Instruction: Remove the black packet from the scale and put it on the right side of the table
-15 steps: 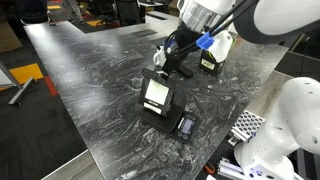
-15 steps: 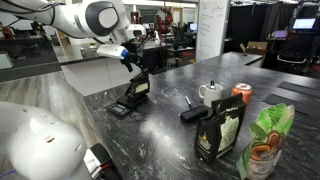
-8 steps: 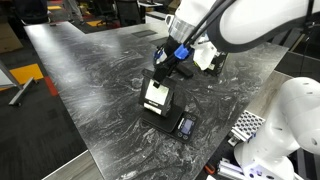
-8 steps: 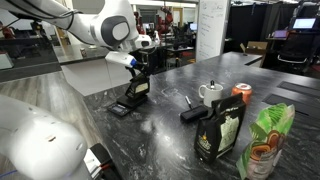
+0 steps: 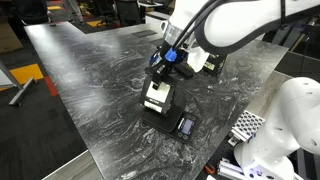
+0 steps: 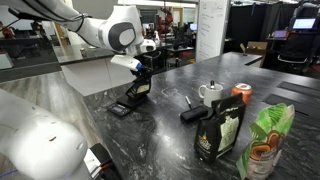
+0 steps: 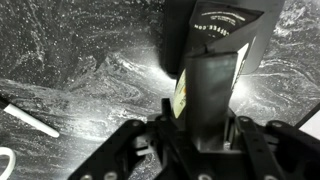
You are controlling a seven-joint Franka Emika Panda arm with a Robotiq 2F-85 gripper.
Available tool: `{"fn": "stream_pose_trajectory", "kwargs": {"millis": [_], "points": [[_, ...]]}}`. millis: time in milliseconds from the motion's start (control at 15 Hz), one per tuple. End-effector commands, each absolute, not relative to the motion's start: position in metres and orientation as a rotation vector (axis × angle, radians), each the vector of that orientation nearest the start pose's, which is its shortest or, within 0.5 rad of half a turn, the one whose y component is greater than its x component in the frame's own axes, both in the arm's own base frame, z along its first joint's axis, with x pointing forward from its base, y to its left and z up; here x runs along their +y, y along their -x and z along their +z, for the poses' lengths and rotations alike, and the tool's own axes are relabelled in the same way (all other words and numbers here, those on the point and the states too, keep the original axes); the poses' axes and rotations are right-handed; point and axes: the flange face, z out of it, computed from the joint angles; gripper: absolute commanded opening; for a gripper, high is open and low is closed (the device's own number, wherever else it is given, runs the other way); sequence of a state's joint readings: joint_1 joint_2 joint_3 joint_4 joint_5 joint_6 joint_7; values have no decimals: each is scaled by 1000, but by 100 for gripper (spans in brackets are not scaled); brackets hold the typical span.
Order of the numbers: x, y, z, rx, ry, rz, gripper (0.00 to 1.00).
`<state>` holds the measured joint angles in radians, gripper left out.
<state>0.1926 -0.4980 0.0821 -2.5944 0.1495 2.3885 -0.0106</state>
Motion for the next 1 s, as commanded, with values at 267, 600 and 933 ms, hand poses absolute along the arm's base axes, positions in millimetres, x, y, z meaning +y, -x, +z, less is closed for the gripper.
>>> {"fn": "stream_pose_trajectory", "kwargs": {"millis": [267,600,933], "points": [[107,-398,459,-256,2989,-510,0],[68,-356,482,40,3083,-689,1],[11,-301,487,405,3132,-801,1]]}}
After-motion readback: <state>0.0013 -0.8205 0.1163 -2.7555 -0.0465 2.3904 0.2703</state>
